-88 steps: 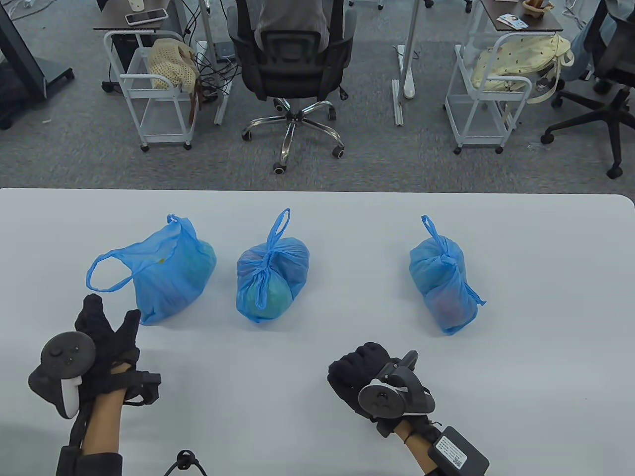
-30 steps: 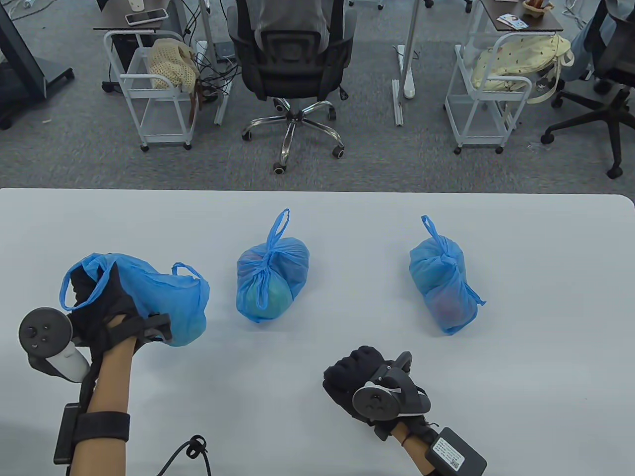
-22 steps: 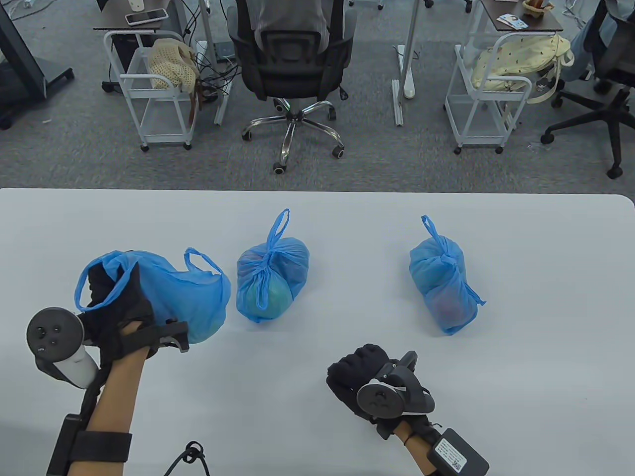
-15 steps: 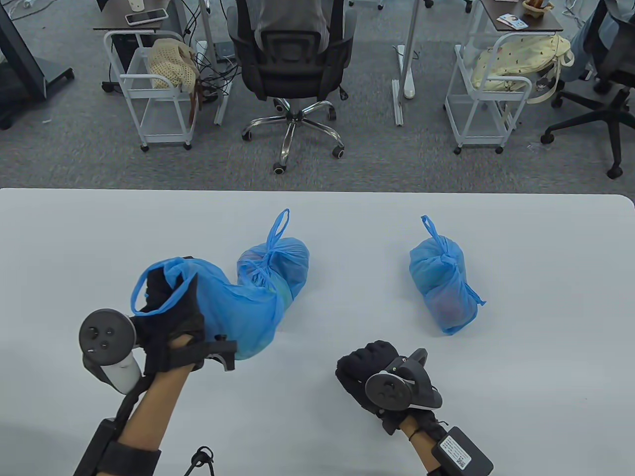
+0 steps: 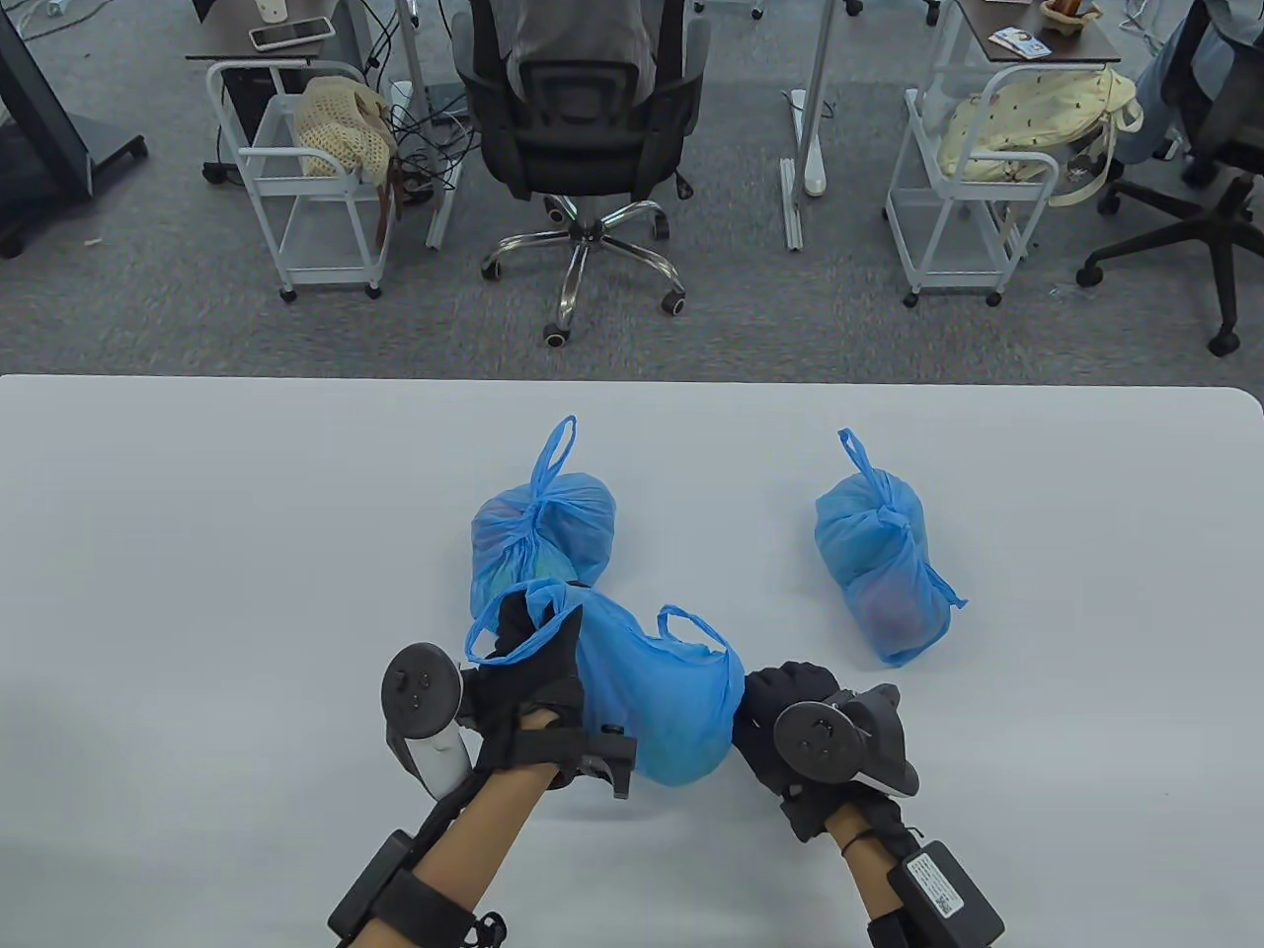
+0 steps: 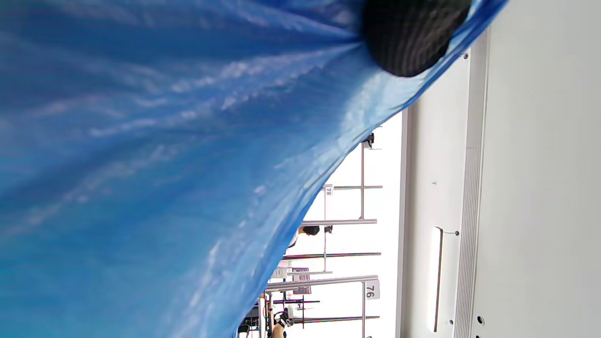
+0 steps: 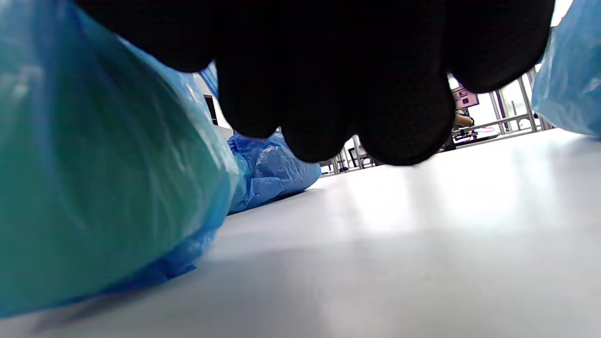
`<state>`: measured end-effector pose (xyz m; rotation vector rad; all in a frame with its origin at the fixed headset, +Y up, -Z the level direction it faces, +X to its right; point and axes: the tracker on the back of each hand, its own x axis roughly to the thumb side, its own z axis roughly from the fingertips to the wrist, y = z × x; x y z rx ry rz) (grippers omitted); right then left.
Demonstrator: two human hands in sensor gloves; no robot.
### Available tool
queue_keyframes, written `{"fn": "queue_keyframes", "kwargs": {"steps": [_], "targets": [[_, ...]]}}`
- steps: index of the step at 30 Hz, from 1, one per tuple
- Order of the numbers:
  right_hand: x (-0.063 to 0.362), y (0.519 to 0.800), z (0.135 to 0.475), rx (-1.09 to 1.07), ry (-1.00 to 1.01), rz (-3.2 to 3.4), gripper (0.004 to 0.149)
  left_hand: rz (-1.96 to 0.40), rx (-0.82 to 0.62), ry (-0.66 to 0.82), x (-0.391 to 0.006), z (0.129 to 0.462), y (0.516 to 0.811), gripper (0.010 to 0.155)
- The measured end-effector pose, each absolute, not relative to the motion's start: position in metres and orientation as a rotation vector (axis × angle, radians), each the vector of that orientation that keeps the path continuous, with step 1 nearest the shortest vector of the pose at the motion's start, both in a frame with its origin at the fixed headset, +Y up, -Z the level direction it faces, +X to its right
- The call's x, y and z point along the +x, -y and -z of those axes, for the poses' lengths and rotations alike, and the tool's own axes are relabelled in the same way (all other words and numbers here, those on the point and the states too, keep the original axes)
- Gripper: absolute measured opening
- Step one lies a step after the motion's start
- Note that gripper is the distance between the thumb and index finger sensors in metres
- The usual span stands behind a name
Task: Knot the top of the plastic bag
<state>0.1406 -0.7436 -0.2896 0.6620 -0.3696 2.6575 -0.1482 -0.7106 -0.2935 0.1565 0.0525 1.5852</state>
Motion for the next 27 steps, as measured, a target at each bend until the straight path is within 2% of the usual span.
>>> {"fn": "queue_keyframes", "kwargs": {"steps": [9,18,21,24,27], "targets": [[0.136,0.745,0.29,0.682,0.379,-2.621,0.04,-1.502,0.104,-0.04,-0.185,0.281,0.738,0.029],[0.145,0.749,0.292,0.518,0.278,-2.195,0.043,-1.604,0.015,0.046,-0.206,0.276,0.757,0.04],[0.139,0.754,0.29,0.508,0.113,-2.077,0.061,-1.584,0.027,0.063,-0.206,0.276,0.755,0.042],[0.131,0.762,0.288,0.474,-0.177,-2.037,0.087,-1.598,0.007,0.077,-0.204,0.276,0.759,0.044],[0.124,0.763,0.289,0.479,-0.301,-1.994,0.098,-1.664,-0.067,0.121,-0.202,0.278,0.758,0.044]]}}
